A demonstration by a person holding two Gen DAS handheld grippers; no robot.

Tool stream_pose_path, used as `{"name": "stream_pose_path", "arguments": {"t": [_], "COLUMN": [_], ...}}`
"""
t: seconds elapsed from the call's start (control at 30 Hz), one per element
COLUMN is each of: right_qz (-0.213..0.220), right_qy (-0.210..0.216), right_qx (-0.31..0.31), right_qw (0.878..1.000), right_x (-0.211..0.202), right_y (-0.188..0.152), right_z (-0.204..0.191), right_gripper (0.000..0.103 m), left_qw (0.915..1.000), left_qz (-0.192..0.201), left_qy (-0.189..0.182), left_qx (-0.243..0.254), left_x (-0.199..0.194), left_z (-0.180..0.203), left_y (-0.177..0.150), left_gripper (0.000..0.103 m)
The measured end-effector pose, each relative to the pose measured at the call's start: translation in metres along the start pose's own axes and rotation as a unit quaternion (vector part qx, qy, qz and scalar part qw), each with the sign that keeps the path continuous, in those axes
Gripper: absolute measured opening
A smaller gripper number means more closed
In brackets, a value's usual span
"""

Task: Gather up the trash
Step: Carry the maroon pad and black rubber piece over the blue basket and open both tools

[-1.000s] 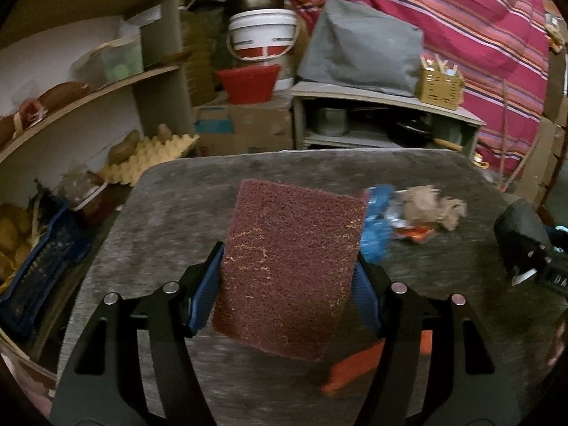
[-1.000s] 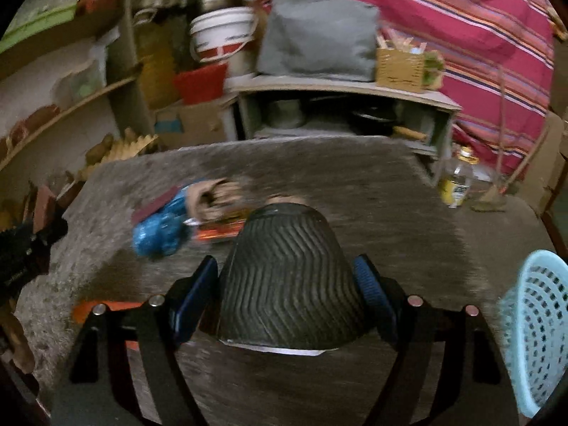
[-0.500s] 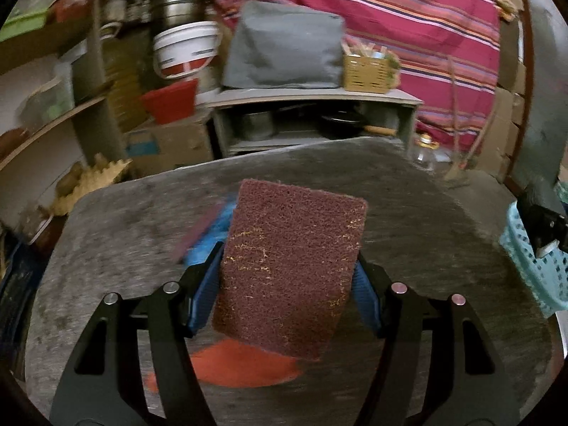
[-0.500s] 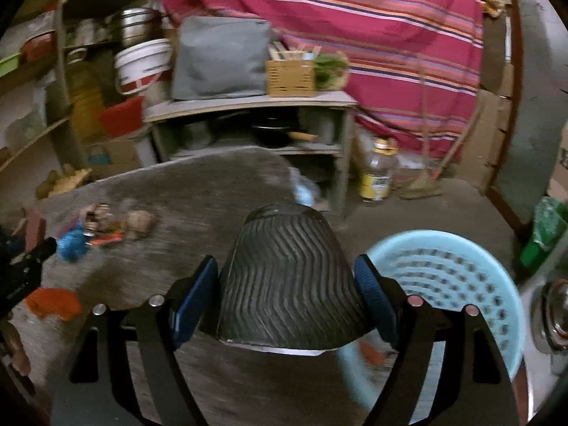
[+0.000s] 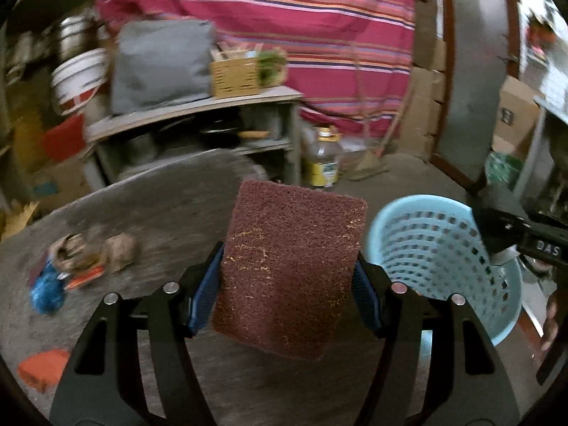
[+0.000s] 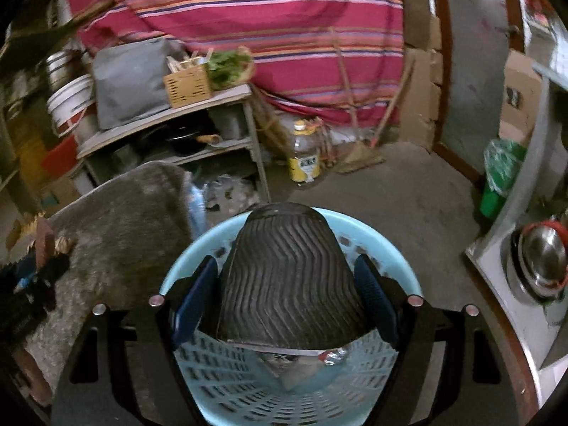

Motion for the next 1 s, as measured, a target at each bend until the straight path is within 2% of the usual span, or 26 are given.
{"name": "stream_pose_path", "arguments": {"t": [0.23, 0.37, 0.5, 0.53, 0.6, 0.67, 0.77, 1.0], "right_qz": [0.010, 0.005, 0.008, 0.010, 0.010, 0.007, 0.002, -0.006], "right_qy": [-0.016, -0.022, -0.023, -0.023, -0.021, -0.017, -0.014, -0.009], "right_qx": [0.025, 0.048, 0.059, 0.059, 0.060, 0.061, 0.056, 0.041], "right_qw": [1.000, 0.999, 0.998, 0.998, 0.998, 0.998, 0.998, 0.999], "right_x": [-0.008, -0.006, -0.009, -0.010, -0.009, -0.006, -0.004, 0.004], "right_y": [0.002, -0.001, -0.001, 0.000, 0.001, 0.000, -0.001, -0.001], "right_z": [0.037, 0.060, 0.071, 0.071, 0.069, 0.066, 0.061, 0.037], "right_gripper": [0.078, 0.078, 0.078, 0.078, 0.078, 0.078, 0.078, 0.078], "left_qw": [0.9985, 0.9970, 0.9956, 0.9955, 0.9956, 0.9960, 0.9972, 0.9997], "left_qz": [-0.009, -0.016, -0.030, -0.032, -0.032, -0.024, -0.012, 0.006], "left_qy": [-0.045, -0.064, -0.079, -0.078, -0.079, -0.076, -0.059, -0.020], "left_qx": [0.030, 0.040, 0.041, 0.042, 0.038, 0.039, 0.044, 0.016], "left_x": [0.022, 0.031, 0.039, 0.040, 0.038, 0.035, 0.028, 0.004], "left_z": [0.077, 0.105, 0.115, 0.117, 0.116, 0.112, 0.103, 0.047], "left_y": [0.006, 0.006, 0.005, 0.004, 0.004, 0.005, 0.009, 0.012], "left_gripper": [0.065, 0.065, 0.066, 0.068, 0.080, 0.086, 0.090, 0.095]}}
Point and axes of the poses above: each gripper's, at about its wrist camera, not at the fingertips, and x roughly the way its jaws point, z to its right, y to its top, the point moved 6 cm from there along x, roughly the way its jaws point, and after that the axes turned 3 degrees about -x, right-handed, at the moved point
